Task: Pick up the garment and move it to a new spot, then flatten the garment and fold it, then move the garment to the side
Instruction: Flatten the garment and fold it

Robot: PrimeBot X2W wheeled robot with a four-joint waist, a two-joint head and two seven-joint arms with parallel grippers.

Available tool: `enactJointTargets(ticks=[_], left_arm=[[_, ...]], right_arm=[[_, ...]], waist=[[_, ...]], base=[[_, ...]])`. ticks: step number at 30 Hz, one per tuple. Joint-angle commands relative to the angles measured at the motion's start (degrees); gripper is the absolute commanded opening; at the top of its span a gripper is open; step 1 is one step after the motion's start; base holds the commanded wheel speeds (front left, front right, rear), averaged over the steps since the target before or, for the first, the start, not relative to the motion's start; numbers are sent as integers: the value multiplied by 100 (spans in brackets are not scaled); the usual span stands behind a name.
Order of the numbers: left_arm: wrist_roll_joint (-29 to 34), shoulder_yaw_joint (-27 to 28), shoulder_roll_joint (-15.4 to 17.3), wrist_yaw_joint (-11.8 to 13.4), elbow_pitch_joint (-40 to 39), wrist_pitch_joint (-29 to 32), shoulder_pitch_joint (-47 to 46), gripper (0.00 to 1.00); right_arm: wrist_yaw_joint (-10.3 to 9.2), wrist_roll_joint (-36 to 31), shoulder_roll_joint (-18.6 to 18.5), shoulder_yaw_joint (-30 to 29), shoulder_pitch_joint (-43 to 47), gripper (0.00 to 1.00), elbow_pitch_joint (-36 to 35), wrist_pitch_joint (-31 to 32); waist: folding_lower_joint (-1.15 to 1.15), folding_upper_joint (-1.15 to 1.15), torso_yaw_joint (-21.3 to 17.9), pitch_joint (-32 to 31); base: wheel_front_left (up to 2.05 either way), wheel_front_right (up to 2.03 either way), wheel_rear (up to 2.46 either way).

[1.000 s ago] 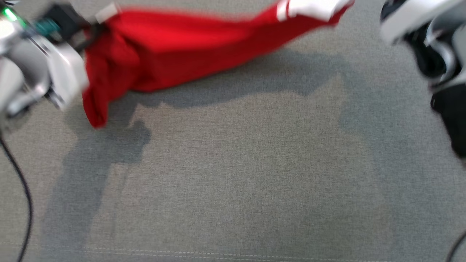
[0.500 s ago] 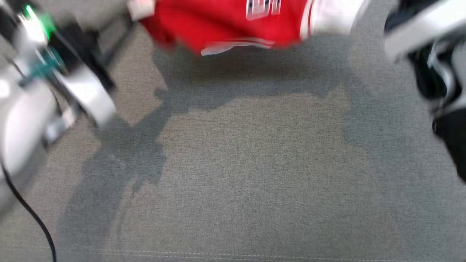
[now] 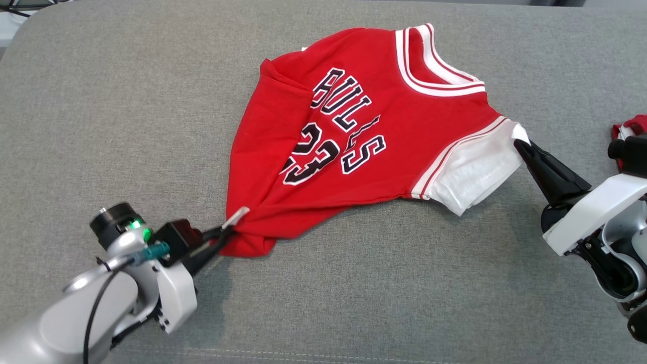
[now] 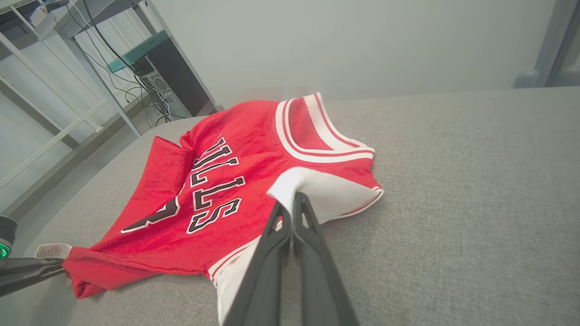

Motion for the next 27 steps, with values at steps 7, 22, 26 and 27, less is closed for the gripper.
enactJointTargets(ticks=[7, 22, 26, 27], left_arm=[[-48, 221, 67, 3, 634, -32, -776, 31], [-31, 1180, -1080, 441, 2191, -33, -717, 100], [142, 1845, -985, 636, 1668, -34, -346, 100], [199, 1982, -973, 661, 1526, -34, -225, 100]], right_arm=[[-1, -286, 400, -48, 83, 0, -167, -39], [-1, -488, 780, -61, 105, 0, 274, -159], [-1, -470, 800, -121, 175, 0, 328, -208], [-1, -466, 811, -129, 193, 0, 342, -219]], waist=[[0, 0, -56, 116], [0, 0, 7, 139], [0, 0, 110, 38], [0, 0, 134, 12]], base=[[0, 0, 0], [0, 0, 0], [0, 0, 0], [0, 0, 0]])
